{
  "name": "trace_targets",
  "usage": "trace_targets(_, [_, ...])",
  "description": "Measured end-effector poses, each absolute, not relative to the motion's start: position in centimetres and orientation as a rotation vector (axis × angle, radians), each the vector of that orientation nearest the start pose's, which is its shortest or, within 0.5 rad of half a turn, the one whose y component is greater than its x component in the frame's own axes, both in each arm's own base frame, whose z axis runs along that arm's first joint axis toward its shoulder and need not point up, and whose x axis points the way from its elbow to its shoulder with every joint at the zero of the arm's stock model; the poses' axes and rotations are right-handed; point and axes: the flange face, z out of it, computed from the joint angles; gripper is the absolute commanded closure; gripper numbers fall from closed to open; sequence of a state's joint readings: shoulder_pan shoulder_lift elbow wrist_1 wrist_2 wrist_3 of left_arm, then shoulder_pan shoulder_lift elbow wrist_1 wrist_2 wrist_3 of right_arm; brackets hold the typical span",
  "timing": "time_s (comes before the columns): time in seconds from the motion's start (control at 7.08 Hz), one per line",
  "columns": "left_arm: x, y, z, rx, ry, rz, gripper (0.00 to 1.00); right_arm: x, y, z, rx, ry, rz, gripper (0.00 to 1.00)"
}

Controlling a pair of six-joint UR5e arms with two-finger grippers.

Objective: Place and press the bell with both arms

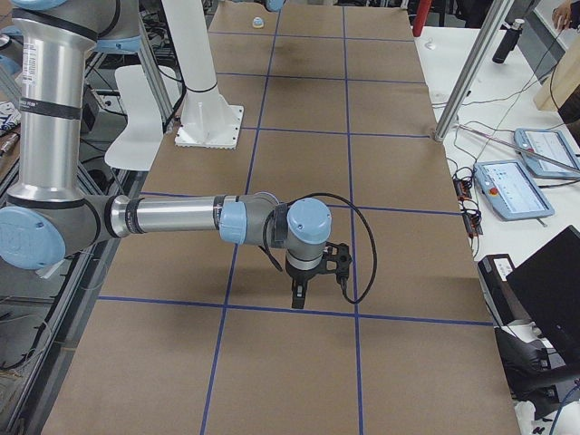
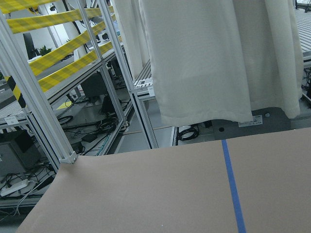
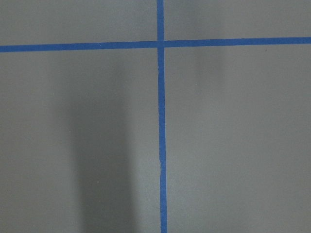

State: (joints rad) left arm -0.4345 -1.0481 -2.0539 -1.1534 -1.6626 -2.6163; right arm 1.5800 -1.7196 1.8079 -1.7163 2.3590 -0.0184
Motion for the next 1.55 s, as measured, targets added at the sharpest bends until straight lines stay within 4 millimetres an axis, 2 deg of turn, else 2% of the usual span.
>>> trace_targets(0.28, [16.7,-20.2,69.9,0.061,-0.555,-1.526,0.00,6.6,-42.3,62.2,-0.040,-0.788,0.012,0.00])
trace_targets(0.99, [22.0,-18.1,73.1,0.107,-0.607,-1.621,0.00,6.6,-42.7,61.6,-0.028,-0.787,0.006,0.00])
trace_targets(1.27, [22.9,-17.9,74.6,0.119,-0.616,-1.620,0.00,6.6,-42.7,61.6,-0.027,-0.786,0.005,0.00])
trace_targets(1.55, [22.8,-17.7,76.3,0.130,-0.624,-1.615,0.00,6.6,-42.7,61.6,-0.027,-0.786,0.005,0.00])
